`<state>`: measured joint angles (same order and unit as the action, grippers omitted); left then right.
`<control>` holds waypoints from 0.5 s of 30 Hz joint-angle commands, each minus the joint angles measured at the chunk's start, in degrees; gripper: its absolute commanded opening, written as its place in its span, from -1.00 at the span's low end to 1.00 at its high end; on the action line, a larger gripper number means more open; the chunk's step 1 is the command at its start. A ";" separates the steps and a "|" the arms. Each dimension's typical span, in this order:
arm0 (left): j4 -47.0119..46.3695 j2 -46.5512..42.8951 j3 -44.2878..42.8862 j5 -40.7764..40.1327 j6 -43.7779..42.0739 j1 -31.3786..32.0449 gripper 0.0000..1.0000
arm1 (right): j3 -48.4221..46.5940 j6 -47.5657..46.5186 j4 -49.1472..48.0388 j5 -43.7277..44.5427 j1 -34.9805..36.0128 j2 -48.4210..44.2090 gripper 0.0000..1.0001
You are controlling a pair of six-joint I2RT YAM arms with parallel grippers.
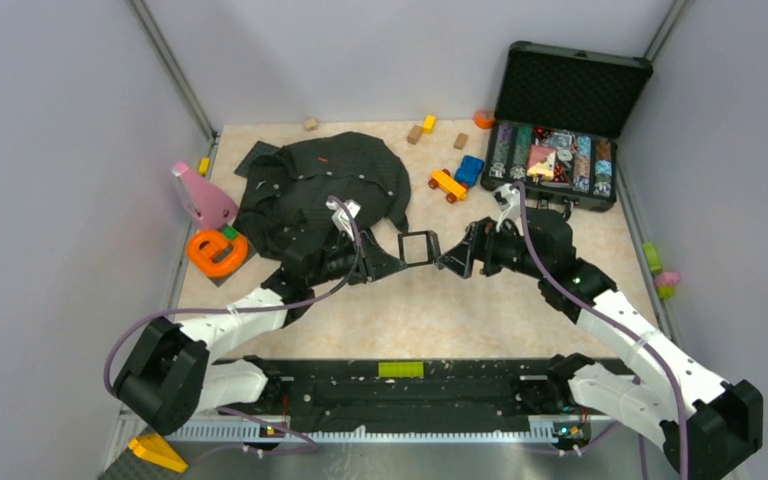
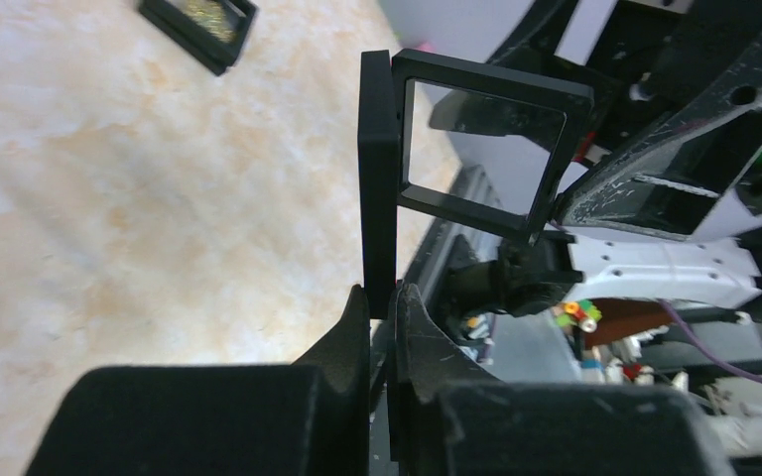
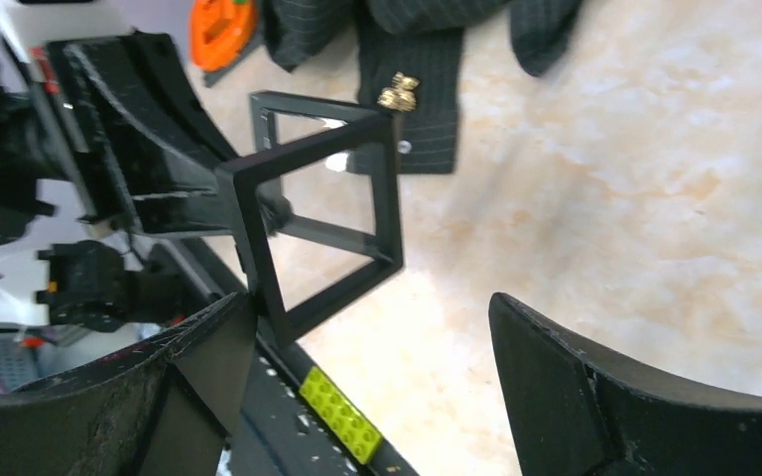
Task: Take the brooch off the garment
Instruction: Open the brooch box.
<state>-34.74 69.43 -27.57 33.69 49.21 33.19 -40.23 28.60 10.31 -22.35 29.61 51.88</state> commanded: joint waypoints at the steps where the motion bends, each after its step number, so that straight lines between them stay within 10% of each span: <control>1: 9.82 -2.97 -3.03 -5.28 -6.36 -0.02 -1.00 | -2.58 -5.39 5.01 5.33 0.12 -0.83 0.65; 9: 10.15 -2.39 -3.05 -5.55 -6.35 0.06 -1.00 | -2.01 -5.31 1.63 1.52 0.19 -1.00 -0.06; 15: 10.07 -1.72 -3.02 -6.01 -6.02 0.06 -1.00 | -1.43 -4.81 -1.09 -2.10 0.63 -1.42 0.04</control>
<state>-23.11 67.77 -28.82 28.40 43.72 33.19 -40.56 24.08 13.17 -21.32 29.61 51.64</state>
